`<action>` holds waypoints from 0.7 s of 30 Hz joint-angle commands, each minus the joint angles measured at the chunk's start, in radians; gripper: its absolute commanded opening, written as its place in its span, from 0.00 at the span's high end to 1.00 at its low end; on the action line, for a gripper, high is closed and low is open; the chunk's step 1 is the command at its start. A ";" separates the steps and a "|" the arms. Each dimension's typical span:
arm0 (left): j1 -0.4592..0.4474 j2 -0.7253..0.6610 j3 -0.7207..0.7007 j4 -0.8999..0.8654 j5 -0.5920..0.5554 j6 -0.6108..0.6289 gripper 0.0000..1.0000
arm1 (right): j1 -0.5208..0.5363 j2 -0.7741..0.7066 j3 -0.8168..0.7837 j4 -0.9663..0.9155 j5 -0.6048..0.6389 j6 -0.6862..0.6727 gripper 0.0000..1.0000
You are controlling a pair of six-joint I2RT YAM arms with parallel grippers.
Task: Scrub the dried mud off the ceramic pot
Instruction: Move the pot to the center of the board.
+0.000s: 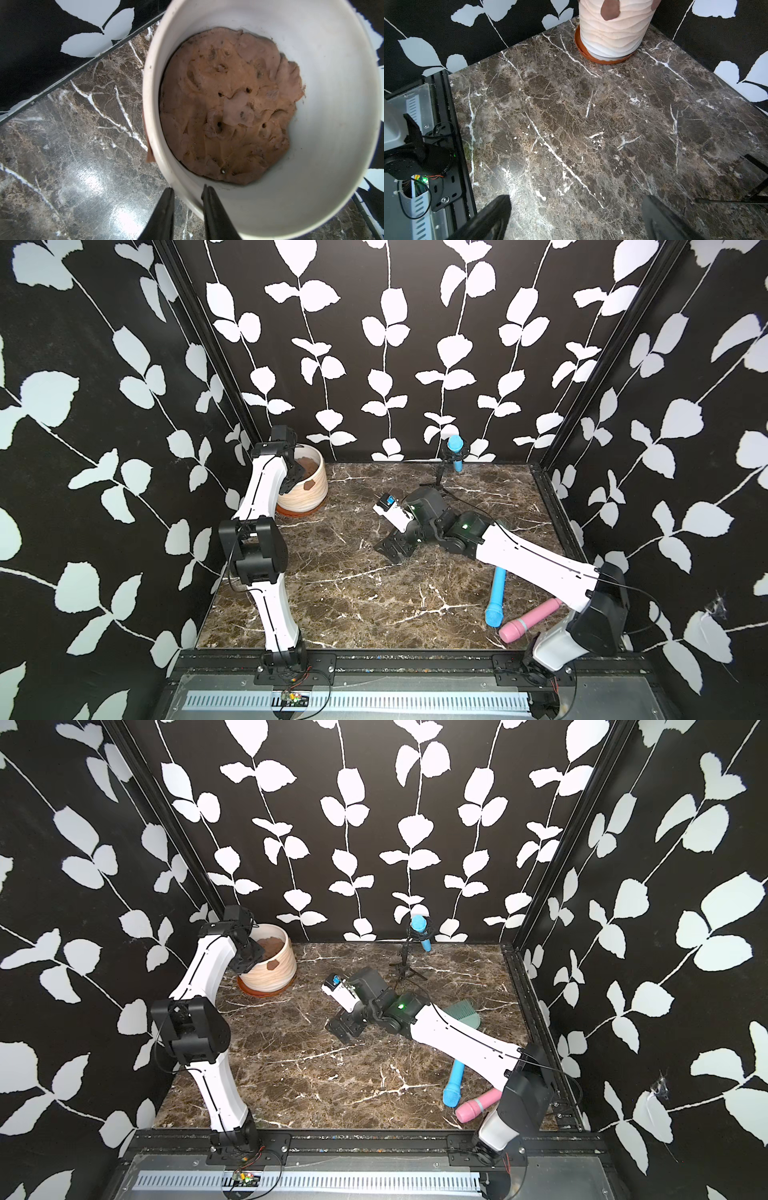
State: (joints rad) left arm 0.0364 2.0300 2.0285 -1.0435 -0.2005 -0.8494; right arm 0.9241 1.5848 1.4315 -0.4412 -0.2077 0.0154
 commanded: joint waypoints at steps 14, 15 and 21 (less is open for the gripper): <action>-0.001 0.153 0.123 -0.225 0.039 -0.012 0.71 | -0.070 0.072 0.059 -0.008 -0.209 0.068 0.00; 0.000 0.155 0.124 -0.223 0.034 -0.014 0.73 | -0.072 0.077 0.062 -0.007 -0.214 0.068 0.00; 0.017 0.195 0.128 -0.216 0.117 -0.022 0.72 | -0.094 0.105 0.088 -0.022 -0.286 0.063 0.00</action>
State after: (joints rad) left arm 0.0483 2.1353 2.1864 -1.1702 -0.1726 -0.9077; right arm 0.8455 1.6760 1.4776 -0.4629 -0.4324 0.0772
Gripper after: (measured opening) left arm 0.284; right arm 0.998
